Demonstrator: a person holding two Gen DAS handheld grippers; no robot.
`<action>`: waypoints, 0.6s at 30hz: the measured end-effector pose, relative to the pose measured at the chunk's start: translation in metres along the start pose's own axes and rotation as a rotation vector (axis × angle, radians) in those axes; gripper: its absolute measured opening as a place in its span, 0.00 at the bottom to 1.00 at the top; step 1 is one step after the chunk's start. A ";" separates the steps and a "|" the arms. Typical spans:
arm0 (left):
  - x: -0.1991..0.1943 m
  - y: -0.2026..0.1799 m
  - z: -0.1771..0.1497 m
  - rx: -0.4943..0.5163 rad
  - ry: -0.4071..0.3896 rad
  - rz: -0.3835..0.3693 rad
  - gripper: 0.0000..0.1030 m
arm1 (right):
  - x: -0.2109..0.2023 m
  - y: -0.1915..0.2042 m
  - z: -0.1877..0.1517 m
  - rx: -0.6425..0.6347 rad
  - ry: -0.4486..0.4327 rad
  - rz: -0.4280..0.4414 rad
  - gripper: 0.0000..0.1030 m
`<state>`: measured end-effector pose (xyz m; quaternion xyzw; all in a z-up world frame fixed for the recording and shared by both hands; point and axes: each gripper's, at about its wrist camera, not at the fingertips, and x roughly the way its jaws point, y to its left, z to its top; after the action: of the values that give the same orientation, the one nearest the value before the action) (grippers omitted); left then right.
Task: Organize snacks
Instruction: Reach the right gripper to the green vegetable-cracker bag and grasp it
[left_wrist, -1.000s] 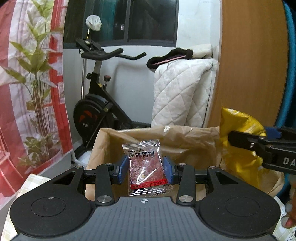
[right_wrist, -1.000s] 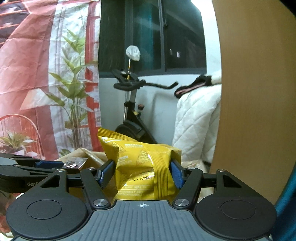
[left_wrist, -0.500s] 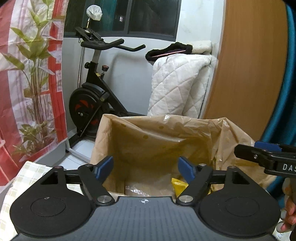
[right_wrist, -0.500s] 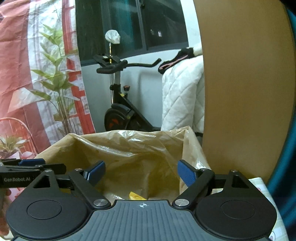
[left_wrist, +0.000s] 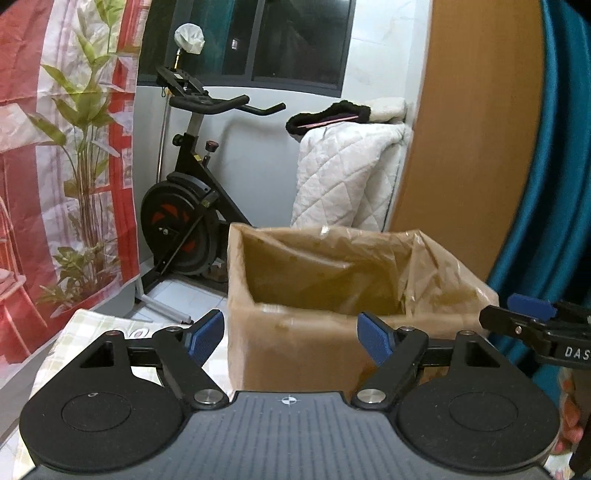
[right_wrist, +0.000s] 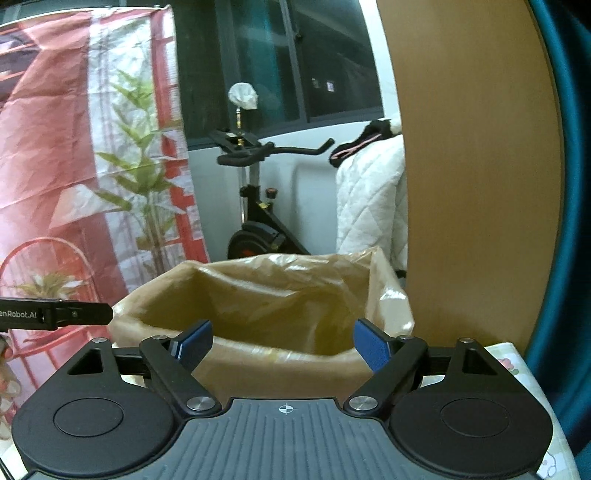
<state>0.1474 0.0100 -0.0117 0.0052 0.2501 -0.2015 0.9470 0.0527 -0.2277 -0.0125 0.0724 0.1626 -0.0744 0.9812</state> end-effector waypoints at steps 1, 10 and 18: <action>-0.004 0.000 -0.005 -0.001 0.006 -0.002 0.78 | -0.004 0.002 -0.004 -0.007 0.005 0.007 0.79; -0.025 -0.002 -0.062 -0.048 0.097 -0.037 0.74 | -0.020 0.017 -0.059 -0.028 0.133 0.069 0.73; -0.015 -0.012 -0.105 -0.103 0.205 -0.087 0.68 | -0.029 0.016 -0.111 -0.024 0.244 0.062 0.67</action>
<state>0.0818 0.0162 -0.0953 -0.0337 0.3555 -0.2275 0.9059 -0.0059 -0.1897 -0.1049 0.0740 0.2793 -0.0325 0.9568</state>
